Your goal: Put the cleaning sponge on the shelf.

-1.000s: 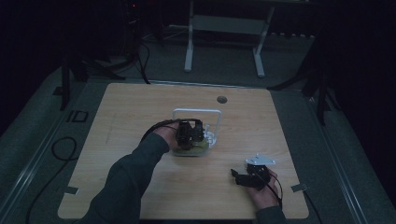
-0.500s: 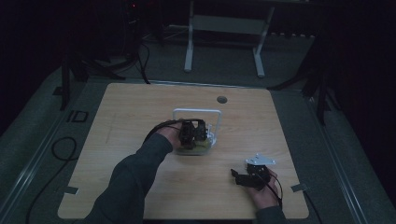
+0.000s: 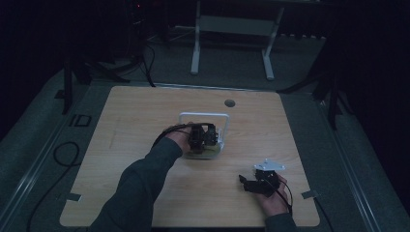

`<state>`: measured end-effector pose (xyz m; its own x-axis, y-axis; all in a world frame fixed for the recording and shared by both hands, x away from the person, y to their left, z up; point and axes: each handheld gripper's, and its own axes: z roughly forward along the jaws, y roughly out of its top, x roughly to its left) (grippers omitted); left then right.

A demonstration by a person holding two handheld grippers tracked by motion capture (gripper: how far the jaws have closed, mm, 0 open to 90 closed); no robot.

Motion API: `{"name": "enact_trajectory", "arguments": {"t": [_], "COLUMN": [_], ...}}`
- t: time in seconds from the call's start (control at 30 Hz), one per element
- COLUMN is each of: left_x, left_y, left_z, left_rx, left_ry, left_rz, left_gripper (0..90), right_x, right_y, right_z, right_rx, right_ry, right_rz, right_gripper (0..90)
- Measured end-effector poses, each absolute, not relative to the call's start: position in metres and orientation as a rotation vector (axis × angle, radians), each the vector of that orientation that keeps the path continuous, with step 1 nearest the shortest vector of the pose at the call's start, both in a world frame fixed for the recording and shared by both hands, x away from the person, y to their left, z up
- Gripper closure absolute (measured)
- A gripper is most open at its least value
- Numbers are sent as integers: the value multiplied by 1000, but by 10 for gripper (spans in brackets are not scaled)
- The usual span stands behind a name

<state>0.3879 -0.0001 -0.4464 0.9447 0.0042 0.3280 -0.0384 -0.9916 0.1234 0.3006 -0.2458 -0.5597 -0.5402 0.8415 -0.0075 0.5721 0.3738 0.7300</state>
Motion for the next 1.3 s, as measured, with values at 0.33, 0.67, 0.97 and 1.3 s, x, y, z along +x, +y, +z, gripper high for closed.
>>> {"name": "enact_trajectory", "arguments": {"t": [0.33,0.67,0.97,1.3], "left_x": [391,395,398,403], "left_y": [-2,-6,-8,-8], "left_z": [-448,-448,-451,-456], "left_rx": [2981,2987,3004,3015], "left_ry": [-12,-25,-45,-29], "left_rz": [547,587,601,610], "left_gripper": [716,715,715,714], "right_x": [301,301,301,301], "right_y": [-246,-246,-246,-246], "right_z": [-560,-560,-560,-560], "right_rx": [1229,1229,1229,1228], "right_ry": [2260,2260,2260,2260], "right_rz": [975,974,974,975], "right_gripper": [202,202,202,202]}}
